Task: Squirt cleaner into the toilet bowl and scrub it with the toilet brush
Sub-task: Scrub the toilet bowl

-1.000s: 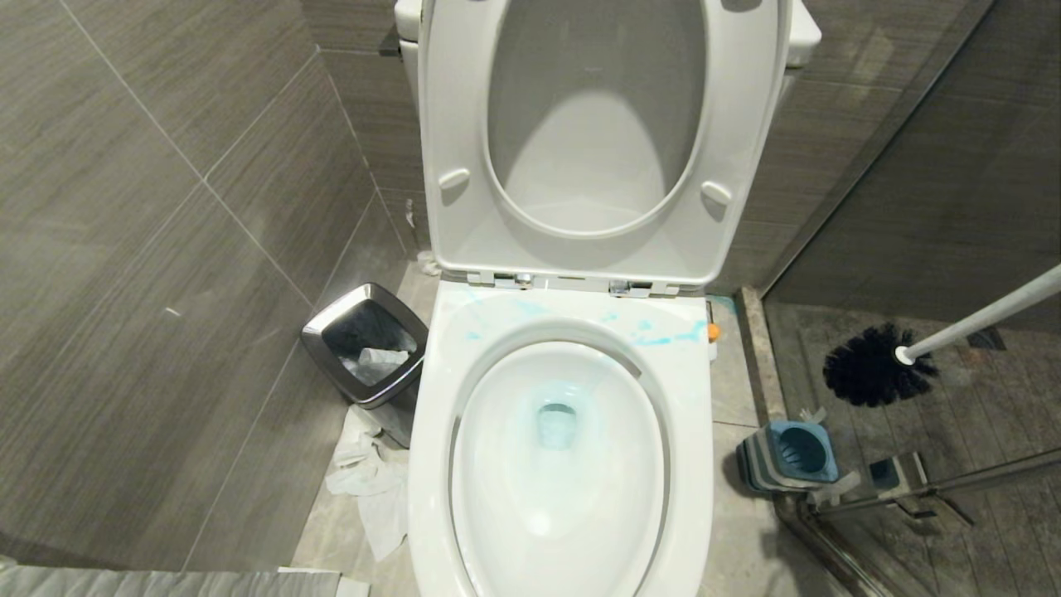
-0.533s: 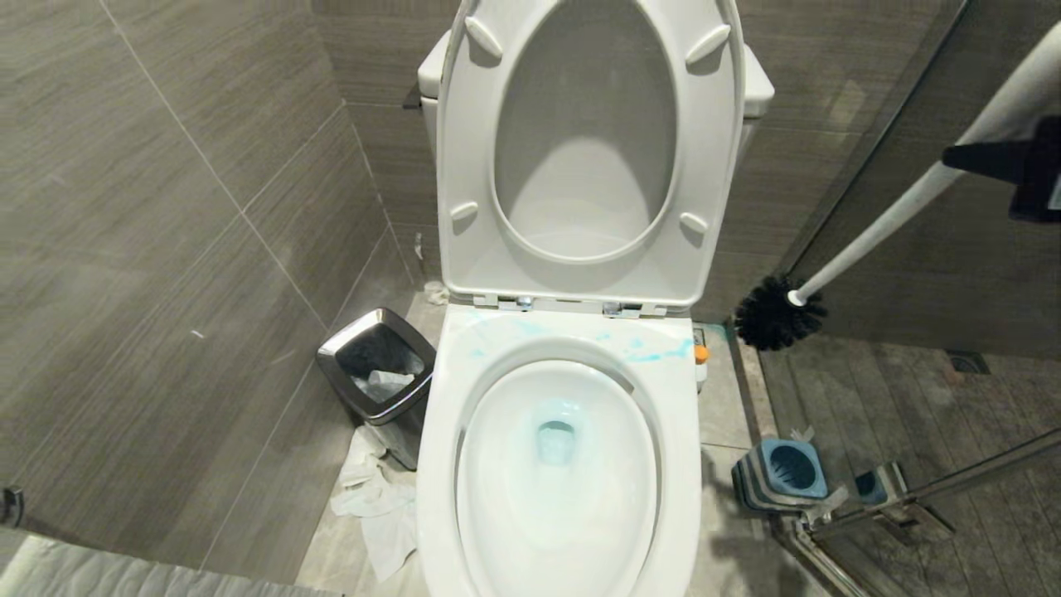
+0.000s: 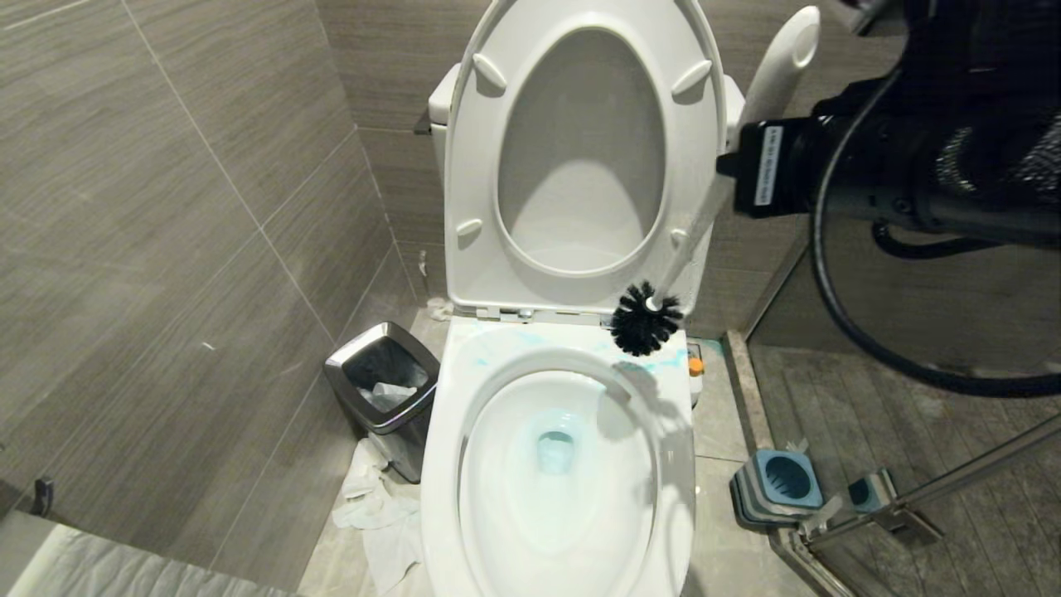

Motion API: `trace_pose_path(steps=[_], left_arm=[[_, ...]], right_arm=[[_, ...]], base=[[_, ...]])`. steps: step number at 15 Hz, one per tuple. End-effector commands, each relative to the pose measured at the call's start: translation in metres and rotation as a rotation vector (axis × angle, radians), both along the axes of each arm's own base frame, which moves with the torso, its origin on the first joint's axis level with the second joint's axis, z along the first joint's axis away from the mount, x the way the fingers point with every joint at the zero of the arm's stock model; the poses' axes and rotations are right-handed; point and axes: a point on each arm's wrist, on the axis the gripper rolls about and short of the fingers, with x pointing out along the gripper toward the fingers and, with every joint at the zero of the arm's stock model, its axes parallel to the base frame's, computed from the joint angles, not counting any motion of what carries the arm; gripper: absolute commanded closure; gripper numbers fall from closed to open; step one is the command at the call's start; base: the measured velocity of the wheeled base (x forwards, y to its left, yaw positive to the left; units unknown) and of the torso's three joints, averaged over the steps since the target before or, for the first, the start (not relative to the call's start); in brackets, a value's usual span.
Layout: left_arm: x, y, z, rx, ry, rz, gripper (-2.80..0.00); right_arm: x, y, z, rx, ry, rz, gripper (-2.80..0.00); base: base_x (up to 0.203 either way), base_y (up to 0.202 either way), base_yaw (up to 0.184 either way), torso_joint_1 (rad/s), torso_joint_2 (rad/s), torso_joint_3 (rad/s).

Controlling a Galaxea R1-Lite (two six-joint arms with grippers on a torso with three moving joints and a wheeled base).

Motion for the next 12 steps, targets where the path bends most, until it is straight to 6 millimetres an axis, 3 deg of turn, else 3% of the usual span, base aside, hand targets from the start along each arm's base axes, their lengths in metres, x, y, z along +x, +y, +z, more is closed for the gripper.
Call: trace_pose_path(steps=[1,7,12], left_arm=[[0.000,0.000,-0.001,0.000,0.002,0.000,0.00],[0.000,0.000,0.000,0.000,0.002,0.000,0.00],[0.000,0.000,-0.001,0.000,0.002,0.000,0.00]], right_arm=[[0.024,0.032,-0.031,-0.036,0.079,0.011,0.00],[0.060,0.079,-0.102,-0.059,0.245,0.005,0.00],[0.093,0.114,-0.159,-0.087,0.274,0.006,0.00]], base=[[0.000,0.000,0.000,0.000,0.00,0.000],[0.000,0.000,0.000,0.000,0.00,0.000],[0.000,0.000,0.000,0.000,0.00,0.000]])
